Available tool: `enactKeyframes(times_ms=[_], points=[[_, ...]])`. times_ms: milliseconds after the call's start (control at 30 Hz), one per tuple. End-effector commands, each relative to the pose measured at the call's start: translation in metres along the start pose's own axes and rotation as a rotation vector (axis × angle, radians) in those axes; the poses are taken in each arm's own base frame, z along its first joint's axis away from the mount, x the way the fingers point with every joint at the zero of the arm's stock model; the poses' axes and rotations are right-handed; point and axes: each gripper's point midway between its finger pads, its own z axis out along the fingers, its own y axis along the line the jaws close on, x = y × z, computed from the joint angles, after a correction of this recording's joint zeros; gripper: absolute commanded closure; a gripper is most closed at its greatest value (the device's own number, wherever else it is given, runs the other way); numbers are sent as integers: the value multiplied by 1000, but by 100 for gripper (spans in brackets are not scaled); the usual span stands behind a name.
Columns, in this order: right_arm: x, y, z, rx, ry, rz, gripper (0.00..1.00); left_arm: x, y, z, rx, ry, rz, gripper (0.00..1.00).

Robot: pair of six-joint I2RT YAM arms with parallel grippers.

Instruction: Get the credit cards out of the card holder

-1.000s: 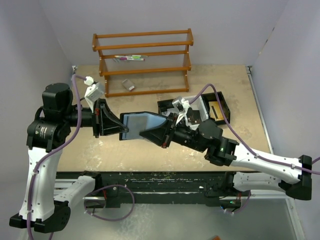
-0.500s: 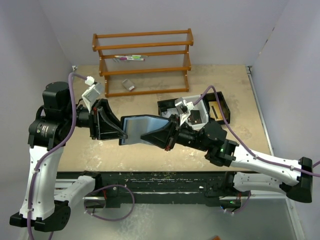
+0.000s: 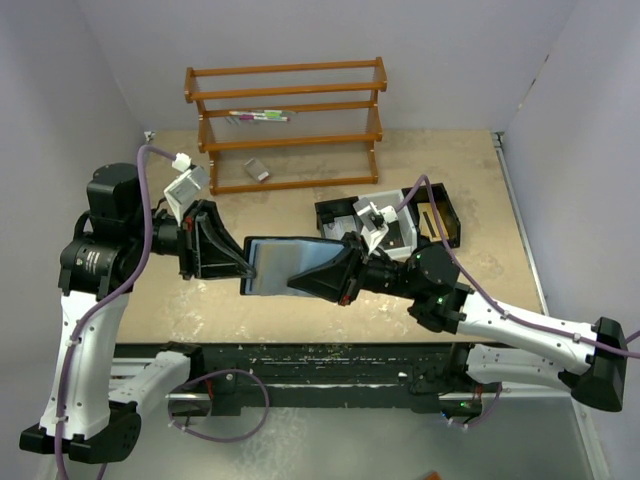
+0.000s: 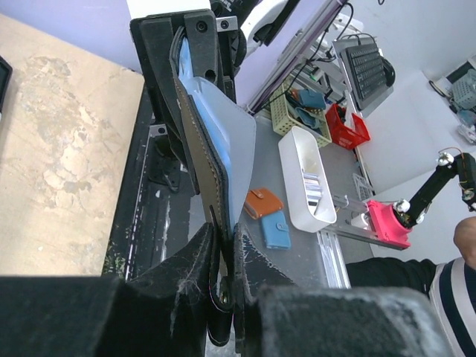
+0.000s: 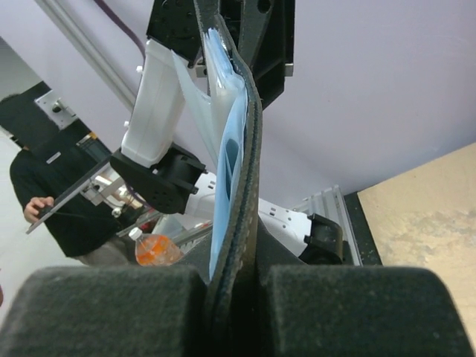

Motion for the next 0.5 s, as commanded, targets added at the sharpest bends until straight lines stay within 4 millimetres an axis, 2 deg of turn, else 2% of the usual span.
enactKeyframes(times_ms=[0, 467], points=[[-21, 27, -3, -120, -57, -24, 100, 1, -22, -2, 105, 16, 21, 83], [-20, 21, -1, -99, -51, -16, 100, 5, -33, -4, 168, 30, 6, 81]])
